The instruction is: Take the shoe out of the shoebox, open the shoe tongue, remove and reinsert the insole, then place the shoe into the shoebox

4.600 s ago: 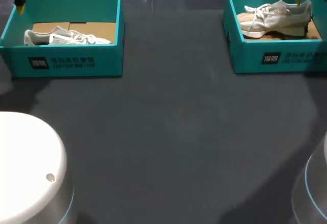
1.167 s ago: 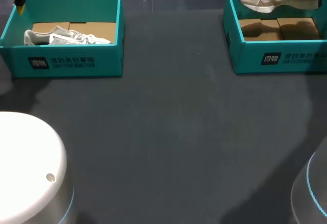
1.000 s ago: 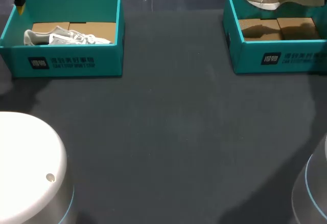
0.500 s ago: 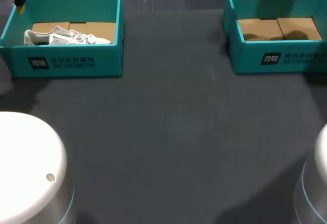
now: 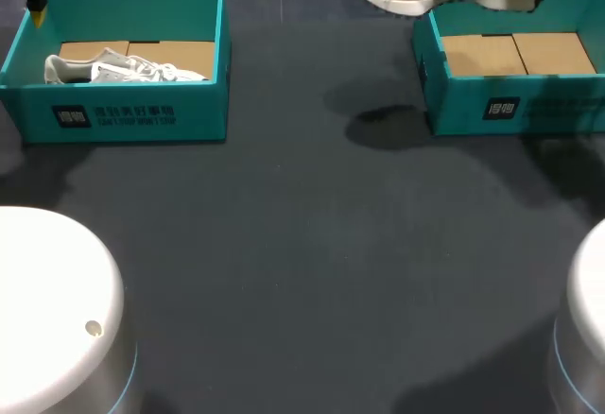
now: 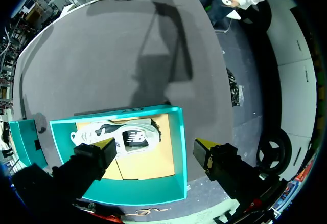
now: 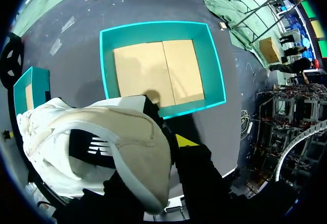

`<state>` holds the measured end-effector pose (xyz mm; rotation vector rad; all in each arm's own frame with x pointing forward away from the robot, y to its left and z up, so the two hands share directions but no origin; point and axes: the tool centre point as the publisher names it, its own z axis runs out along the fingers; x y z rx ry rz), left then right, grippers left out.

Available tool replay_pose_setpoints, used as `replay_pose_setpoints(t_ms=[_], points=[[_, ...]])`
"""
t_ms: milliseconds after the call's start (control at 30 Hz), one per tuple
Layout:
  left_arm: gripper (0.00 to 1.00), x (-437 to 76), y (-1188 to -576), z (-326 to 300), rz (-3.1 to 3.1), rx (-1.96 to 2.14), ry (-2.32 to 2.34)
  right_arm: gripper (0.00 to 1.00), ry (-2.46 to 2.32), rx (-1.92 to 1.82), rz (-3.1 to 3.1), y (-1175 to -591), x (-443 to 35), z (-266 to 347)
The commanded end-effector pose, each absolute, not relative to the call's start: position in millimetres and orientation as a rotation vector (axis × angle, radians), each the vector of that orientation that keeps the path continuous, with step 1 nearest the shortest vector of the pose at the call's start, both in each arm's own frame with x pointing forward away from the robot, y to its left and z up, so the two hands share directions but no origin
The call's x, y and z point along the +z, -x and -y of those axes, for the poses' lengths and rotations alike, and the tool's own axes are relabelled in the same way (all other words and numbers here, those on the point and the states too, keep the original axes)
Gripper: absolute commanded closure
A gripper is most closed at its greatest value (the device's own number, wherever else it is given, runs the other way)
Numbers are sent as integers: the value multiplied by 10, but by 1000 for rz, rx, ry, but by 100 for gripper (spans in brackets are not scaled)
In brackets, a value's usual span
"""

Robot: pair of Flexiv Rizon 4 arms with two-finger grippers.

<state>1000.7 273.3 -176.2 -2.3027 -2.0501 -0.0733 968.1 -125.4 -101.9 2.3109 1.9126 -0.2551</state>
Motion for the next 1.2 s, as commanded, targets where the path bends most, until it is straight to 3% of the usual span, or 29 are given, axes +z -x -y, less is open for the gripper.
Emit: replay_pose_setpoints(t_ms=[33,533,1200], points=[[0,-1761,-10005,-2736,2049,-76,2304,100,-2217,-166,-1829,-9099,-1026,845],[0,-1761,-10005,-2736,2049,-76,2304,100,-2320,-132,-1773,-8620,-1197,-67],[0,-1761,-10005,-2736,2049,-76,2304,100,-2303,-102,-1769,-8588,-1161,-76]])
